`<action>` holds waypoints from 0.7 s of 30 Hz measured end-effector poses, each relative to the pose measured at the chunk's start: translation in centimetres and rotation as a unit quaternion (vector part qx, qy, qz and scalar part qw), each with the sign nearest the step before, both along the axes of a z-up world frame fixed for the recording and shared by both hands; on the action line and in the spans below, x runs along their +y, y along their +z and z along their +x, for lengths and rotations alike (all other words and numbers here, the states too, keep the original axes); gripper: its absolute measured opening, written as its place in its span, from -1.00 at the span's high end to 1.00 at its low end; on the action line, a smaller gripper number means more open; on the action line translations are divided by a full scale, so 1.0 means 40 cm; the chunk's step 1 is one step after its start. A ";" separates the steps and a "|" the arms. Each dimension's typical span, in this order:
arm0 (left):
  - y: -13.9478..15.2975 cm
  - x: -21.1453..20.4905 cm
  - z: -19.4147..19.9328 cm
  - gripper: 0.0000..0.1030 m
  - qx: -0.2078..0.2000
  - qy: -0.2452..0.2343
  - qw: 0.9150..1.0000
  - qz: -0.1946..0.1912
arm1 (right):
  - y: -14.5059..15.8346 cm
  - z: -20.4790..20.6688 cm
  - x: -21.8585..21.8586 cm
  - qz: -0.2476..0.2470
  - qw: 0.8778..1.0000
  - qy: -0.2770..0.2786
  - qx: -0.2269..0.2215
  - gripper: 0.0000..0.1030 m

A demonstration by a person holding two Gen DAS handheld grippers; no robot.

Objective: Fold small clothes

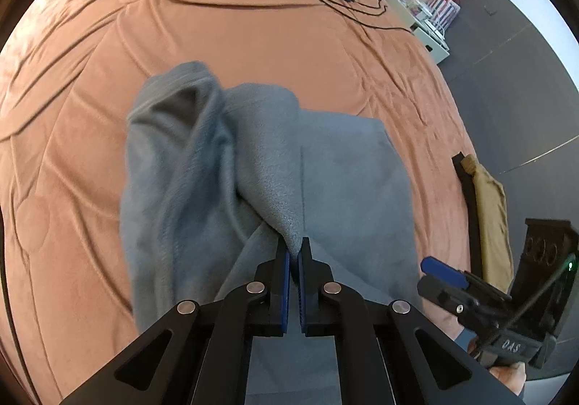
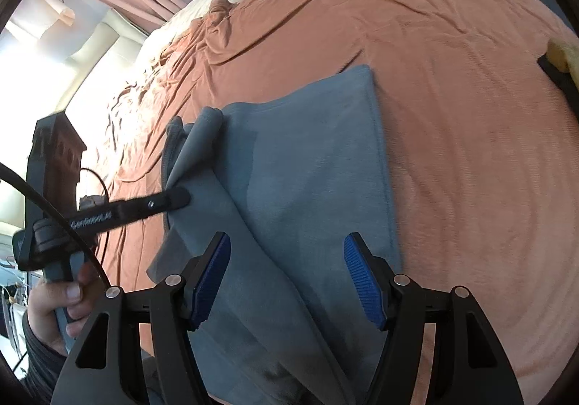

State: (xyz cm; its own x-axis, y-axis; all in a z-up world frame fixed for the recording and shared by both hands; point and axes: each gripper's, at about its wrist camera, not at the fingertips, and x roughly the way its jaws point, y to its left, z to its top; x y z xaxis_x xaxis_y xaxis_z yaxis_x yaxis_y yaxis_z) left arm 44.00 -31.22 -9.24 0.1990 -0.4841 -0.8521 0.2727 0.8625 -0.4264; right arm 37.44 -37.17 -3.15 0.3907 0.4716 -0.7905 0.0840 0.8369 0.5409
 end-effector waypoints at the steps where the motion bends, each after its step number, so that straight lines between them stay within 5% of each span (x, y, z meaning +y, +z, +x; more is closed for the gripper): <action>1: -0.003 0.006 -0.002 0.94 0.001 0.001 1.000 -0.001 | -0.007 0.008 0.002 0.002 1.000 0.001 0.001 -0.24; 19: -0.064 0.094 -0.060 0.95 0.029 0.019 0.999 -0.019 | -0.074 0.105 0.098 0.040 0.998 0.029 0.032 -0.23; 21: -0.073 0.102 -0.063 0.95 0.036 0.022 0.999 -0.023 | -0.083 0.120 0.112 0.043 0.998 0.036 0.037 -0.10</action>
State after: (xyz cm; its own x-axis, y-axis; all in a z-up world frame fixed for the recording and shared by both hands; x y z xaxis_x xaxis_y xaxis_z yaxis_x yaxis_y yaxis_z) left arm 41.50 -27.13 -12.15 0.1605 -0.5149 -0.8421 0.2022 0.8522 -0.4825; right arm 42.26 -32.70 -6.46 0.2966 0.5638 -0.7708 0.0681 0.7926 0.6059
